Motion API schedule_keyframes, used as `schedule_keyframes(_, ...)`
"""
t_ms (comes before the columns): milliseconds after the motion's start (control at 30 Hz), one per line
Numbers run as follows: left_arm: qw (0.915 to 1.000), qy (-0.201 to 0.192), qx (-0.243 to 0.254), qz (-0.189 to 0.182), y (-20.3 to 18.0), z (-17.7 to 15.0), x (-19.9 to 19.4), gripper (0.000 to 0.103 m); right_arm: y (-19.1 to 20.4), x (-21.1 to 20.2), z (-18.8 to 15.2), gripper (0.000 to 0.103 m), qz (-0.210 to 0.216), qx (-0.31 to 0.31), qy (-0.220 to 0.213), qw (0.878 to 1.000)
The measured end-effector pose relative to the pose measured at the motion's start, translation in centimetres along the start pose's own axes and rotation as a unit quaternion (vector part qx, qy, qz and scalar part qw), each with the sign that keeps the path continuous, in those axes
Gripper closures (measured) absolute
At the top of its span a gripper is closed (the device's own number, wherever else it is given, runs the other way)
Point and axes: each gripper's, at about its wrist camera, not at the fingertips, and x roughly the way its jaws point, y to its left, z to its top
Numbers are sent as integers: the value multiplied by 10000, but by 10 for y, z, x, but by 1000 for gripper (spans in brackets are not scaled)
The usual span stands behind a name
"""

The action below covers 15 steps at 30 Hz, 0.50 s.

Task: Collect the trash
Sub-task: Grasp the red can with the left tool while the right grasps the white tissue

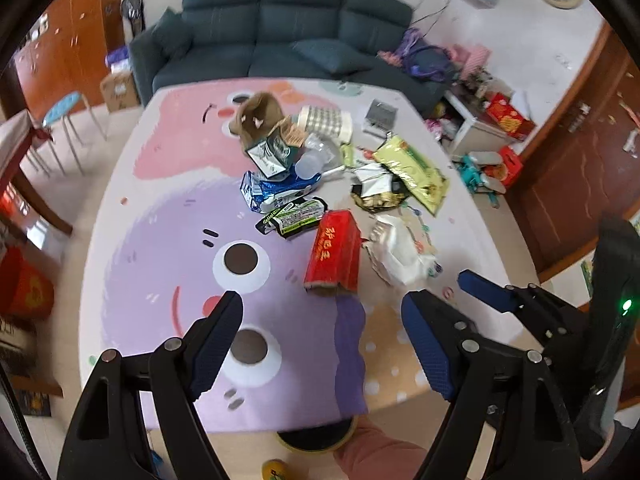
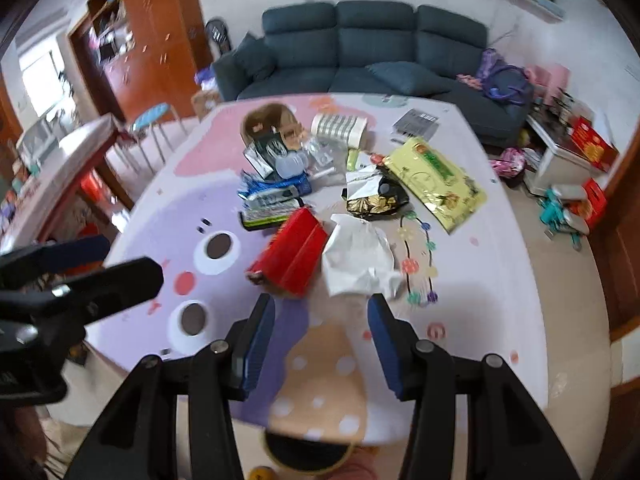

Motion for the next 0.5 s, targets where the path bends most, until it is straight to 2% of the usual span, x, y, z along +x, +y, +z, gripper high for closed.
schedule_keyframes(200,9979,544,-279,196,-4,23,61,23,-14,58,10,54,91,-634,512,9966)
schedule_keyframes(300,9956,795,-410,277,-8,29,89,23,-25,63,13,58,144,-889,502,9947)
schedule_keyframes(333,9950,847,-434,300,-9,31,96,23,-31,64,15,67,212,-941,524,9940)
schedule_keyframes(500,9912,1103,-536,501,-12,38,133,23,-66,69,30,71,911,-708,779,9903)
